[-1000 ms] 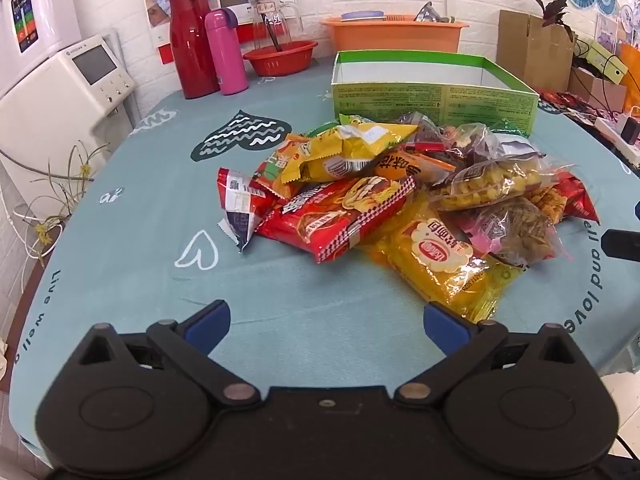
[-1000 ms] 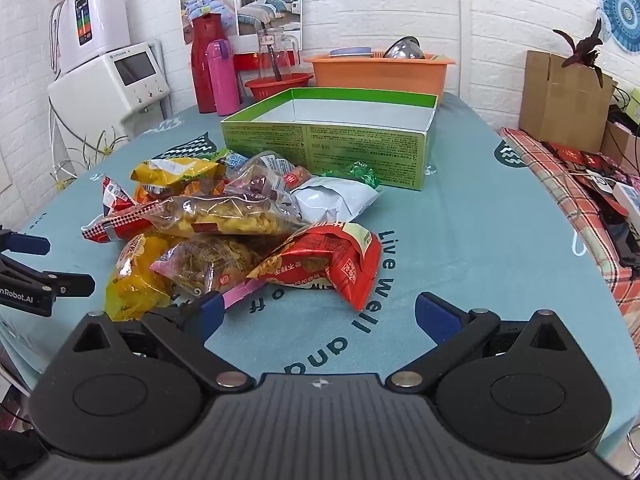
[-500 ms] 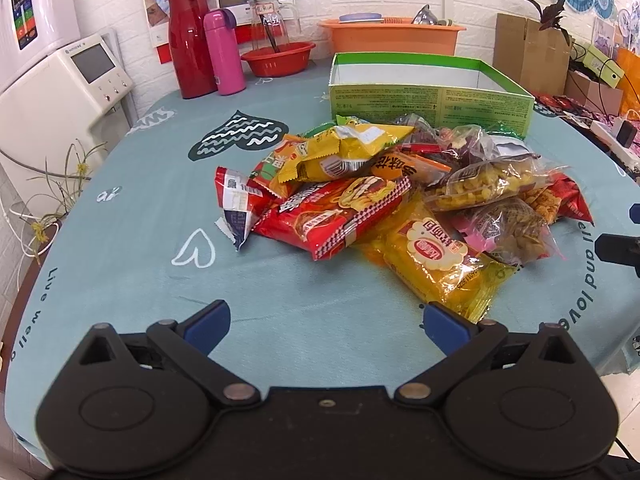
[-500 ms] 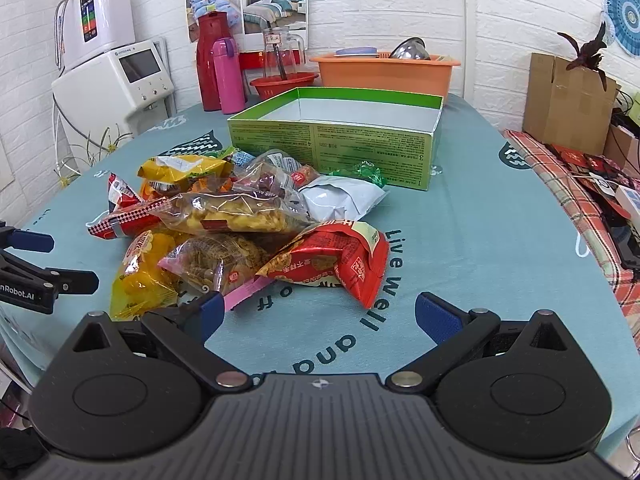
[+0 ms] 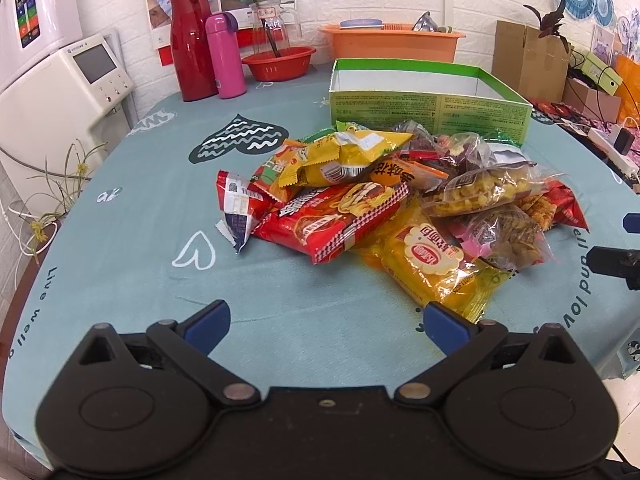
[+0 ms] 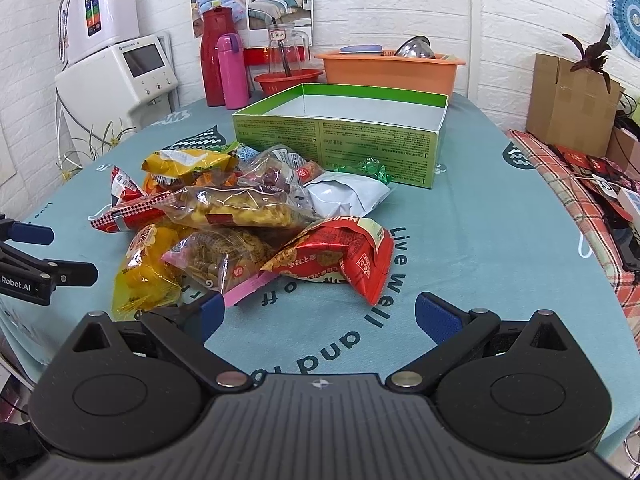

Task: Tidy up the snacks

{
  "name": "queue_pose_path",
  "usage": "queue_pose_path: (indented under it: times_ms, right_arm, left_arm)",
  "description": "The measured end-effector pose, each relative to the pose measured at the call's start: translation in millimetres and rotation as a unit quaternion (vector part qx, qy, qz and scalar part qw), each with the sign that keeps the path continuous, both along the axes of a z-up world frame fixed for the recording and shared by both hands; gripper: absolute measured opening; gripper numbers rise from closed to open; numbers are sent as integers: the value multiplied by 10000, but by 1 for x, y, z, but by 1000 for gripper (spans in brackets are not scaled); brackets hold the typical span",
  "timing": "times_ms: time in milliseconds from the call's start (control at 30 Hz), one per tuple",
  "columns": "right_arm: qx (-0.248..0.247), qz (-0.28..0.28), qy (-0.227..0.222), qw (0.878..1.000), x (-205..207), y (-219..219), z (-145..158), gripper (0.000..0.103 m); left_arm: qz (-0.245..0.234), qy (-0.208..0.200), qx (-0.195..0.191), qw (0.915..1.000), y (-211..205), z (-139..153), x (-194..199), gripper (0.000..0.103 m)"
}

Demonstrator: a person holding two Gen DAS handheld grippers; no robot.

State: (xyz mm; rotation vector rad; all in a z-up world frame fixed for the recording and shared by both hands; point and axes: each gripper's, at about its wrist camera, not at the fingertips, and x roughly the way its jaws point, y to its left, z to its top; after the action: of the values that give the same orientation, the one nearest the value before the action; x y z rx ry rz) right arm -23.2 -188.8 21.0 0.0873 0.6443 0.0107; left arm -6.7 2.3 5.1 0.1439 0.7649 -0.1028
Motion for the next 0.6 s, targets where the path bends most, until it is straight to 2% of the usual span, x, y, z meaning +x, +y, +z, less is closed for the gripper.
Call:
queue_pose_path:
  times_ms: [600]
  right_arm:
    - [73, 146, 49, 9999, 2, 2, -4, 103]
  left_arm:
    - [-118, 4, 17, 9999, -5, -2, 0, 103]
